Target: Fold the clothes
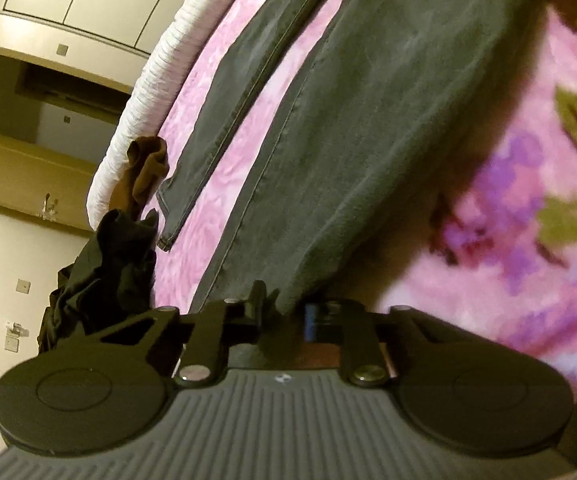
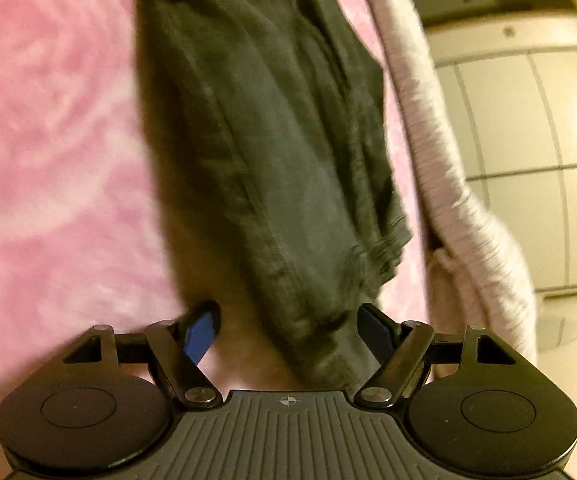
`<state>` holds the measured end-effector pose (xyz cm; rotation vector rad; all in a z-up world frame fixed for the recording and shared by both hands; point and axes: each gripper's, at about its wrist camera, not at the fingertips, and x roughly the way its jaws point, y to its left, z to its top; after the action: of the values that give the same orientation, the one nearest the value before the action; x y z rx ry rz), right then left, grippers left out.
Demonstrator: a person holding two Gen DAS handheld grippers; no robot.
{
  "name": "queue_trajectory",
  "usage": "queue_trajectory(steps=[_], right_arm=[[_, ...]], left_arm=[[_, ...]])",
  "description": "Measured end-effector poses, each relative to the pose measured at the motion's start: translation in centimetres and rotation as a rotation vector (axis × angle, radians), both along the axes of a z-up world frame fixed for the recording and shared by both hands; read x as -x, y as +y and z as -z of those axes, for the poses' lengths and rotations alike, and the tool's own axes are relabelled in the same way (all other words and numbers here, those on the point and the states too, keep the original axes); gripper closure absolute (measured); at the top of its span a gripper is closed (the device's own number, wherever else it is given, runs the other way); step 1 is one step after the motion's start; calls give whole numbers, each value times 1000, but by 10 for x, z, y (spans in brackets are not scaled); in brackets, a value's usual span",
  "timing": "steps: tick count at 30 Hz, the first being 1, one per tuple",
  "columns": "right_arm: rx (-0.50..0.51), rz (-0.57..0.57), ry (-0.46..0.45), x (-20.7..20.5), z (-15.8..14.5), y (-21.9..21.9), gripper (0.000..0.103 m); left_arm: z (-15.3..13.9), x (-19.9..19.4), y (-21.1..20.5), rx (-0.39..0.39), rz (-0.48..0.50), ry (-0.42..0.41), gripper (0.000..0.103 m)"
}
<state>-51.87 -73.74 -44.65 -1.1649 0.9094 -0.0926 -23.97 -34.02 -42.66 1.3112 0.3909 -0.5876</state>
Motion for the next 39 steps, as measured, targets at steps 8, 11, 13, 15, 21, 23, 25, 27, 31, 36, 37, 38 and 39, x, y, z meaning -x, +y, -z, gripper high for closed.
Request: queue_trajectory(steps=[8, 11, 13, 15, 21, 23, 25, 27, 31, 36, 37, 38, 39], right_arm=[[-107, 70, 61, -21, -36, -34, 92], [-130, 71, 35, -32, -78, -39, 94], [-140, 68, 20, -47, -111, -44, 95], [-147, 46, 31, -67, -140, -49, 95], [-154, 5, 126, -151, -199, -70, 96], [-158, 12, 165, -187, -206, -77, 96], [-157, 33, 196, -222, -208, -84, 96], [-158, 57, 225, -258, -203, -93, 96], [-151, 112, 295, -322, -182, -106, 95], [-162, 184, 328, -375, -148, -117, 95], [-162, 196, 326, -384, -140, -118, 95], [-162, 207, 324, -392, -132, -120, 94], [-152, 226, 317, -399, -124, -120, 87]], left_arm=[[-75, 3, -1, -22, -23, 60, 97], [-119, -8, -2, -40, -51, 117, 97], [-148, -21, -6, -45, -50, 148, 97], [-172, -35, -15, -42, -40, 157, 97], [-220, -113, -57, -41, -35, 311, 97], [-221, -148, -72, -45, -26, 386, 96], [-213, -182, -89, -52, -22, 459, 96], [-202, -215, -105, -73, -6, 520, 96], [-169, -274, -138, -100, 24, 570, 95], [-129, -337, -178, -74, 12, 598, 92], [-121, -344, -185, -67, 6, 587, 88], [-114, -348, -190, -63, -4, 565, 83], [-108, -352, -195, -58, -14, 541, 81]])
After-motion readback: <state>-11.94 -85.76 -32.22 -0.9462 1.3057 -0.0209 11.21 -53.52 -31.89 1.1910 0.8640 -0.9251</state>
